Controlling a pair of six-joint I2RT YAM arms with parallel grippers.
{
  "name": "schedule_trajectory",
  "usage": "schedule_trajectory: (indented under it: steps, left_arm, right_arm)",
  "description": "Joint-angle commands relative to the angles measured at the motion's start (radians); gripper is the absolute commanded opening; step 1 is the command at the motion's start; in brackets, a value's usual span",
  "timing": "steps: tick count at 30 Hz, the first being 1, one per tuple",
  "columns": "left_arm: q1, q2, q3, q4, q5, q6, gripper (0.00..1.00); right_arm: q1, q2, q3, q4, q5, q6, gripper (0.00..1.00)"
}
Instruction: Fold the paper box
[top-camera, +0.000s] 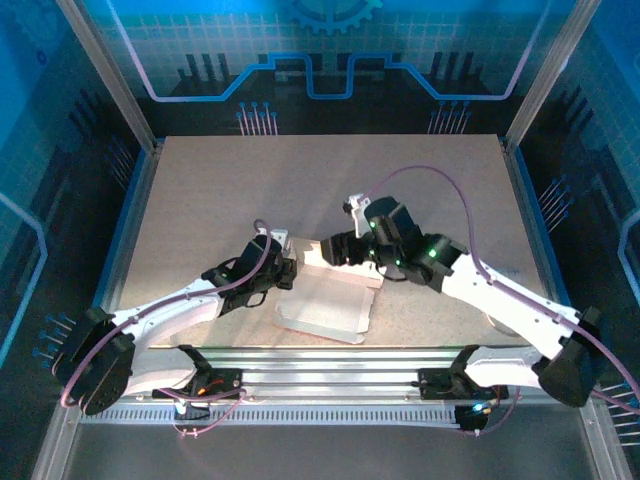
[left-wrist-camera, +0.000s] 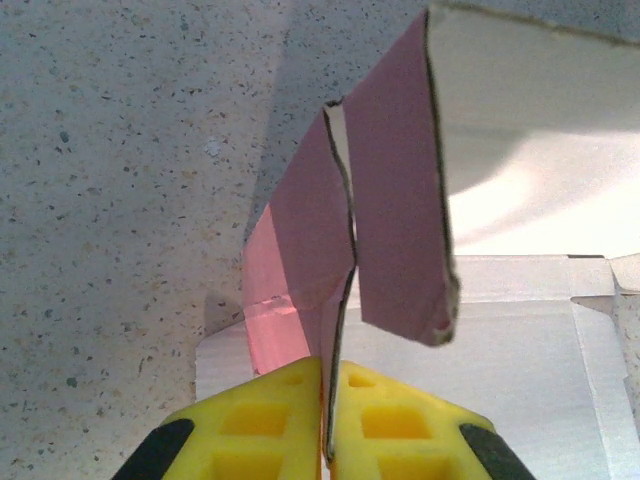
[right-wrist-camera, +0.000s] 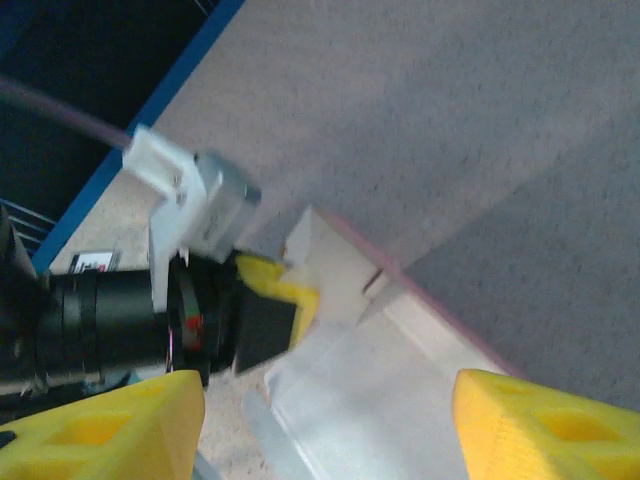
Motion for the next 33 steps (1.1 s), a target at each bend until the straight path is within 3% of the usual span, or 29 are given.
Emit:
schedule_trajectory:
  steps: [1, 6, 16, 33]
  left_arm:
    - [-0.011, 0.043, -0.032, -0.121, 0.044, 0.025, 0.10]
    - [-0.010, 0.048, -0.029, -0.130, 0.037, 0.014, 0.10]
    - [-0.010, 0.053, -0.030, -0.149, 0.029, -0.015, 0.11]
    - [-0.008, 0.048, -0.036, -0.153, 0.022, -0.025, 0.11]
  right_arm:
    - [-0.061, 0.090, 0.090, -0.053, -0.110, -0.102, 0.68]
    - [-0.141, 0.240, 0.175, 0.005, -0.259, -0.125, 0.68]
    - [-0.158, 0.468, 0.273, 0.078, -0.345, -0.115, 0.69]
    - [-0.150, 0.623, 0.297, 0.170, -0.455, -0.056, 0.69]
